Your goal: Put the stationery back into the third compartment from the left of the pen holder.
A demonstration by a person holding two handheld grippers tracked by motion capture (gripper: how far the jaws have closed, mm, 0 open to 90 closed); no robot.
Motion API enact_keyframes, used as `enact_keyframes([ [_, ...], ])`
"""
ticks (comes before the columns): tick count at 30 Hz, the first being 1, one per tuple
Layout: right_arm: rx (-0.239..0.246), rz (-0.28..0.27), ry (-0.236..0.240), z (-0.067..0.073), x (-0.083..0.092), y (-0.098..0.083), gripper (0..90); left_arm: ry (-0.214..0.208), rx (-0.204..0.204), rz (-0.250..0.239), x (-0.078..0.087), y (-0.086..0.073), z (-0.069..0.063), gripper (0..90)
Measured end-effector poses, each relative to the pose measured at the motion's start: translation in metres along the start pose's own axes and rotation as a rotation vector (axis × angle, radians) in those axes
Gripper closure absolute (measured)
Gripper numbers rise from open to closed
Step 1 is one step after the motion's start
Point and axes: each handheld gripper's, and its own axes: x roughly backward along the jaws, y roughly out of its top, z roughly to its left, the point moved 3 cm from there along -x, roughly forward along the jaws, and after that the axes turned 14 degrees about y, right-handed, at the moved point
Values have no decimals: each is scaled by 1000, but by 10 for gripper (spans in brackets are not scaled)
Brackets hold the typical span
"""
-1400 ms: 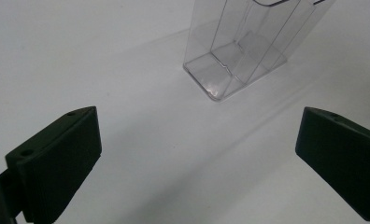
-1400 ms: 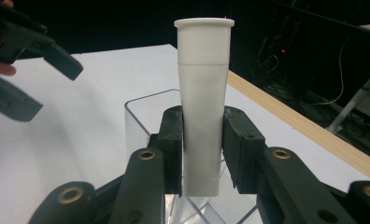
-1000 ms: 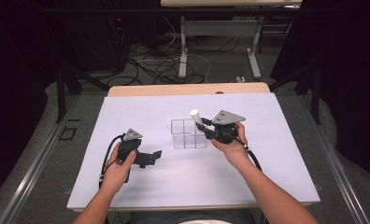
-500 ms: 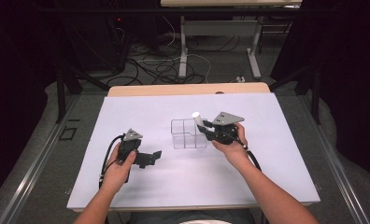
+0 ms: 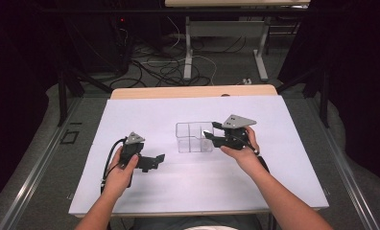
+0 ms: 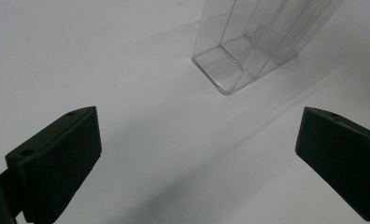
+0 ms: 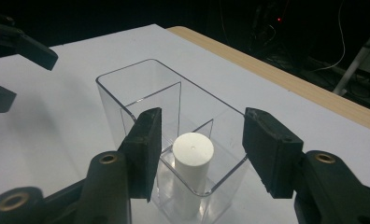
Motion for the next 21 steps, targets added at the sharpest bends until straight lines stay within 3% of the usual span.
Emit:
enact_keyframes([
  [5, -30, -25, -25, 2, 15, 1, 405, 2, 0, 0, 2, 0, 3, 2],
  [9, -106, -43, -52, 0, 31, -1, 322, 8, 5, -2, 3, 0, 3, 2],
  [15, -161, -42, -177, -7, 55, -6, 151, 21, 10, -4, 4, 0, 7, 2],
  [21, -211, -19, -236, -18, 75, -19, 125, 37, 22, -7, 5, 0, 12, 2],
])
